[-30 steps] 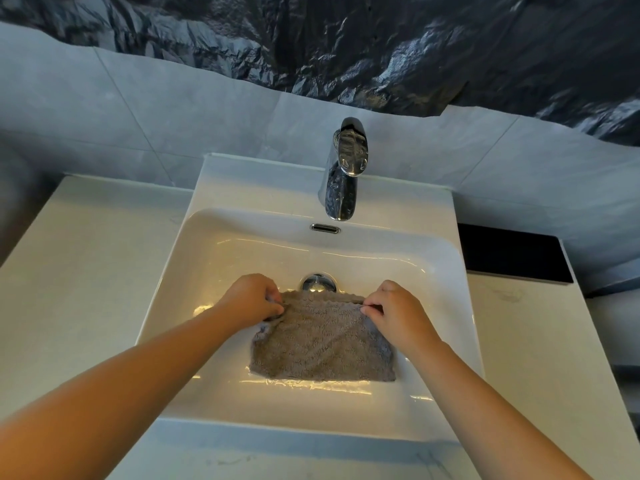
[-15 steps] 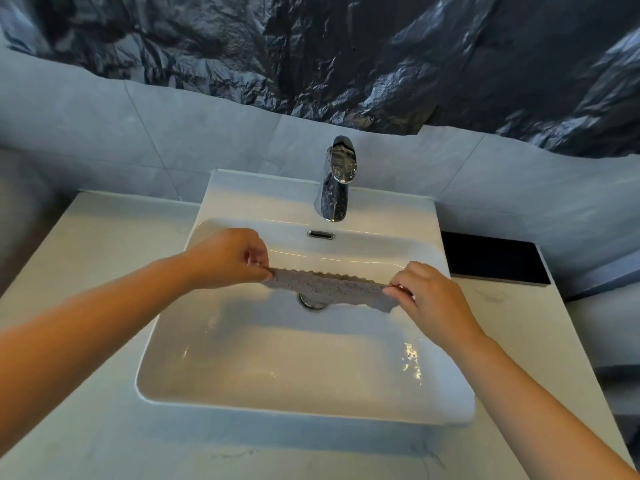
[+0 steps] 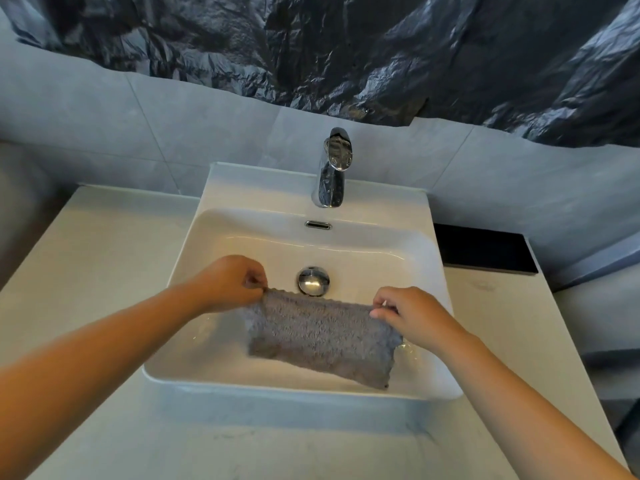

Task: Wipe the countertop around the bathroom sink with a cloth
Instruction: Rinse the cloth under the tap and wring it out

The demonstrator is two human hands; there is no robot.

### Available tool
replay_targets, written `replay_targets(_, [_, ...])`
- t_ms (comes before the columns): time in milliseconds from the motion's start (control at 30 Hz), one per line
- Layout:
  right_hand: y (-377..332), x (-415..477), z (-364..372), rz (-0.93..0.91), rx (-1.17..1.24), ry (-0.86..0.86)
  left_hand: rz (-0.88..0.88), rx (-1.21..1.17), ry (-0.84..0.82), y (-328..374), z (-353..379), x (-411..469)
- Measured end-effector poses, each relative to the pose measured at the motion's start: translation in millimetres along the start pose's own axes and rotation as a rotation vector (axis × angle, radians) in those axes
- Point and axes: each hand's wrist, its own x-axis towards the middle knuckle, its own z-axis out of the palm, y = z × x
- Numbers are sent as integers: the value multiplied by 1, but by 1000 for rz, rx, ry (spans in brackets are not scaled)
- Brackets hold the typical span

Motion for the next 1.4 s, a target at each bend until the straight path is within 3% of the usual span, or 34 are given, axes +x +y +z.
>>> replay_targets(133, [5, 22, 27, 53, -136, 99, -33, 86, 147, -6, 34, 18])
replay_targets(233, [6, 23, 37, 30, -144, 165, 78, 157, 236, -12, 42, 21])
replay_targets(367, [13, -7, 47, -28, -38, -111, 405, 343, -8, -30, 52, -1])
replay_targets(433, [17, -18, 53, -16, -50, -223, 459, 329, -54, -41, 60, -7])
replay_targets(600, [-6, 2, 58, -44, -26, -52, 320, 139, 151, -31, 67, 4])
replay_targets(833, [-54, 31, 87, -51, -150, -149, 260, 72, 135, -19, 80, 5])
replay_targets(1033, [-61, 21, 39, 63, 327, -103, 187, -88, -106, -8, 77, -11])
replay_targets(1300, [-104, 13, -41, 175, 1219, 3, 26, -951, -90, 59, 67, -25])
replay_targets(1400, [-114, 17, -54, 227, 1322, -9, 0, -1145, -109, 73, 58, -27])
